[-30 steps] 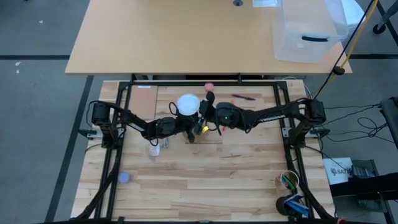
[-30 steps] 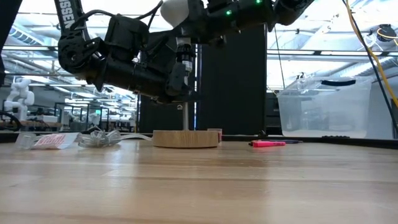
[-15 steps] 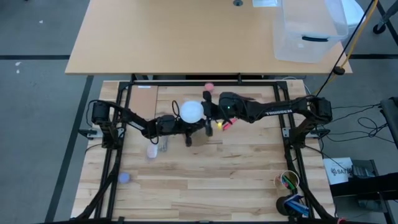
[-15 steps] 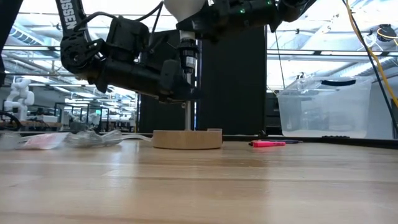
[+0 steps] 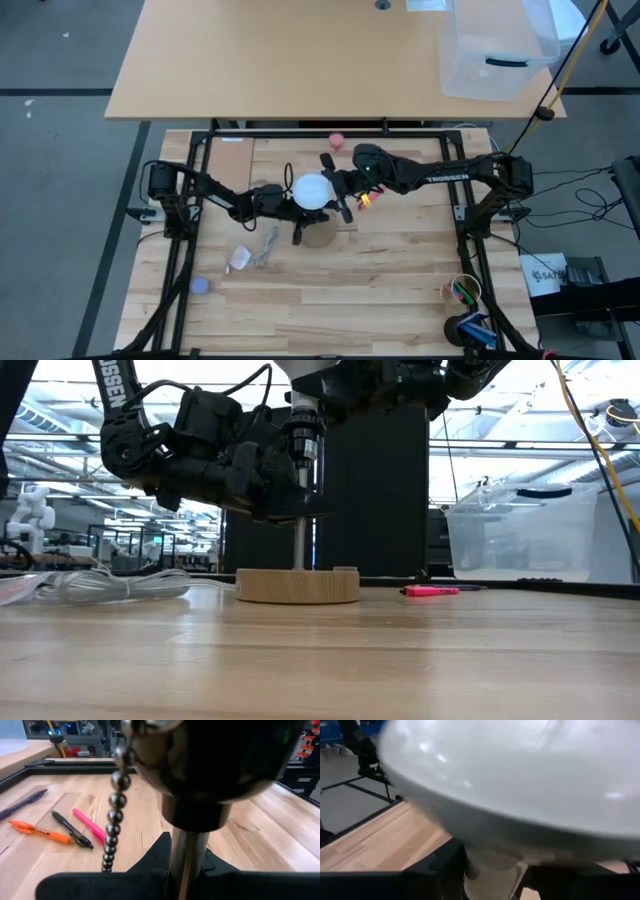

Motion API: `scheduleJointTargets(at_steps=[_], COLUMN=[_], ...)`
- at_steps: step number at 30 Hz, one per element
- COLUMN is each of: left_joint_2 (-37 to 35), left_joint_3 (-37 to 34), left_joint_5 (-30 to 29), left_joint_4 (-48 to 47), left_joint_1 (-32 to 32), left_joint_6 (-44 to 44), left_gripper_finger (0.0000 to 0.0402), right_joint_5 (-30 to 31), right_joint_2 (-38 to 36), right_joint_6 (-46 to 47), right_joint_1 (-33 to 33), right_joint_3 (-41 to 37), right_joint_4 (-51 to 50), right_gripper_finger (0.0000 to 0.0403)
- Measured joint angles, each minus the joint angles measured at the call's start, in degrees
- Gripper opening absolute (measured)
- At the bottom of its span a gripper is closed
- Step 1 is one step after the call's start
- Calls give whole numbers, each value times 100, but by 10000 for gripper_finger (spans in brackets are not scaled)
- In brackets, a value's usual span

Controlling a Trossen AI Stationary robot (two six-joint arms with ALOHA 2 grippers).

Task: Screw lightbulb
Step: Remove the white lightbulb from the desk lamp

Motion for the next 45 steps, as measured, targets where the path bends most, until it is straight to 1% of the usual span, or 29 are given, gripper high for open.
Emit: scheduleJointTargets(at_steps=[3,8,11,13,18,22,25,27,30,35,39,45], left_joint_2=[0,-5,-7,-7,-7,-7,-7,-7,-7,-4,-4,-4], left_joint_3=[-4,-2,-2,-2,-3,-2,-2,-2,-9,-17,-17,-7], left_joint_5=[-196,-471,-674,-775,-1023,-1144,-1226,-1262,-1284,-1284,-1284,-1284], left_joint_4=[-13,-65,-104,-113,-107,-105,-89,-87,-79,-53,-47,-84], left_joint_1=[-12,-15,-19,-20,-44,-50,-45,-45,-36,-34,-28,-28], left_joint_6=[-14,-80,-102,-117,-189,-228,-211,-210,-228,-230,-251,-249], left_gripper_finger=[20,20,20,20,20,20,20,20,20,20,20,20], right_joint_5=[100,899,1240,1555,2650,3016,3097,3311,3606,3695,3885,4132], right_joint_2=[-9,-260,-521,-684,-1098,-1387,-1411,-1355,-1195,-836,-512,-244], right_joint_6=[139,173,219,260,336,573,875,966,884,833,833,833], right_joint_1=[82,294,412,543,892,1054,1094,1155,1212,1244,1277,1383], right_joint_3=[2,2,2,2,2,43,437,744,1128,1836,2415,3030], right_joint_4=[22,-446,-844,-1032,-1596,-1938,-2599,-3004,-3444,-4205,-4820,-5632], right_gripper_finger=[215,256,273,279,281,281,285,292,306,333,354,375])
